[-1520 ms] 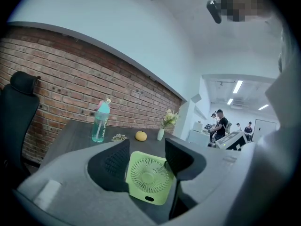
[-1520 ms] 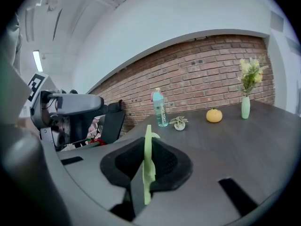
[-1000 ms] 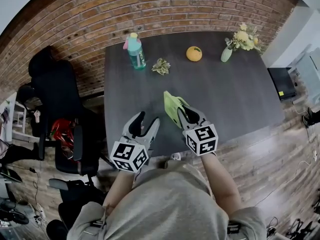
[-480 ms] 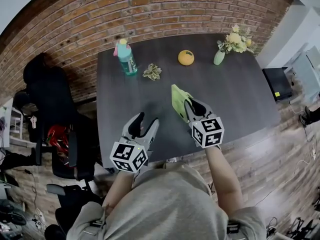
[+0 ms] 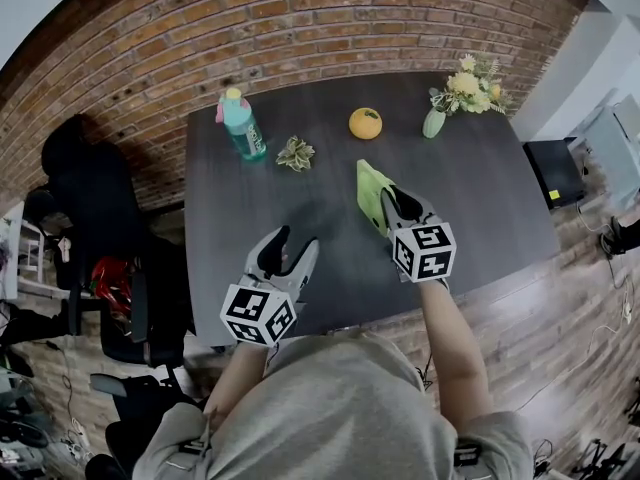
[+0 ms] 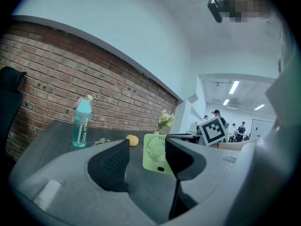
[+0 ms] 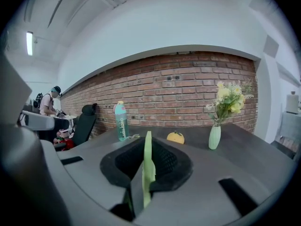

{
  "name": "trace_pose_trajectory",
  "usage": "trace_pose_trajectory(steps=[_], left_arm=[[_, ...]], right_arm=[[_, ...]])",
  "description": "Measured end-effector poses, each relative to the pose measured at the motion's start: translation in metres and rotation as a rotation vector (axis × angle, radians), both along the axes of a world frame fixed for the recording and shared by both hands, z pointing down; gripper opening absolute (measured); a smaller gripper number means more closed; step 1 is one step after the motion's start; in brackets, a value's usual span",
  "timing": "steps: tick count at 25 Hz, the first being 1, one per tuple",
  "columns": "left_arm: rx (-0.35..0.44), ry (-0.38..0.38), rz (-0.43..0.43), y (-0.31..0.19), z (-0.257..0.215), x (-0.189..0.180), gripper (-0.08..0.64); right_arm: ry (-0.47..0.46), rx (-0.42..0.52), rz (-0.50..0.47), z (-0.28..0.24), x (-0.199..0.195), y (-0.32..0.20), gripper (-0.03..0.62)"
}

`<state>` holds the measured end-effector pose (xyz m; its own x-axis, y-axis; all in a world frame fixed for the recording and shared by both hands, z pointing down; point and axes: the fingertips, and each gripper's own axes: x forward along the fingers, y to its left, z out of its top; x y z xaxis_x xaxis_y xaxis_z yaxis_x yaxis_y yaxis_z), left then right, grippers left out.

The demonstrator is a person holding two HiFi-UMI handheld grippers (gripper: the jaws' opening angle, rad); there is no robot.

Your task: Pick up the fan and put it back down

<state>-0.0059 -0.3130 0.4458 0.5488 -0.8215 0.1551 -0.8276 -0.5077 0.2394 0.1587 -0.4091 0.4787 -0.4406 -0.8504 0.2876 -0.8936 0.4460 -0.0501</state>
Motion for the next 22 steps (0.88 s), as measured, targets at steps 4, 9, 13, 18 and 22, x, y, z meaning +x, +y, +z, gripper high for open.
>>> trace_pose_trajectory(steps=[4, 9, 13, 18, 22], left_arm=[[0.001, -0.003, -0.002, -0.009, 0.002, 0.004, 0.239], [-0.001, -0.005, -0.008, -0.017, 0.004, 0.007, 0.239], [-0.008, -0.011, -0.015, -0.022, 0.007, 0.008, 0.239], [-0.009, -0.012, -0.019, -0.026, 0.01, 0.01, 0.239], [-0.012, -0.015, -0.021, -0.03, 0.012, 0.012, 0.239]], right_arm=[[0.006, 0.004, 0.016, 0.002, 0.012, -0.018, 0.046], [0.009, -0.003, 0.034, 0.007, 0.024, -0.037, 0.046], [0.011, -0.013, 0.044, 0.013, 0.029, -0.05, 0.046], [0.009, -0.029, 0.071, 0.023, 0.036, -0.064, 0.046], [0.01, -0.03, 0.093, 0.029, 0.042, -0.073, 0.046]])
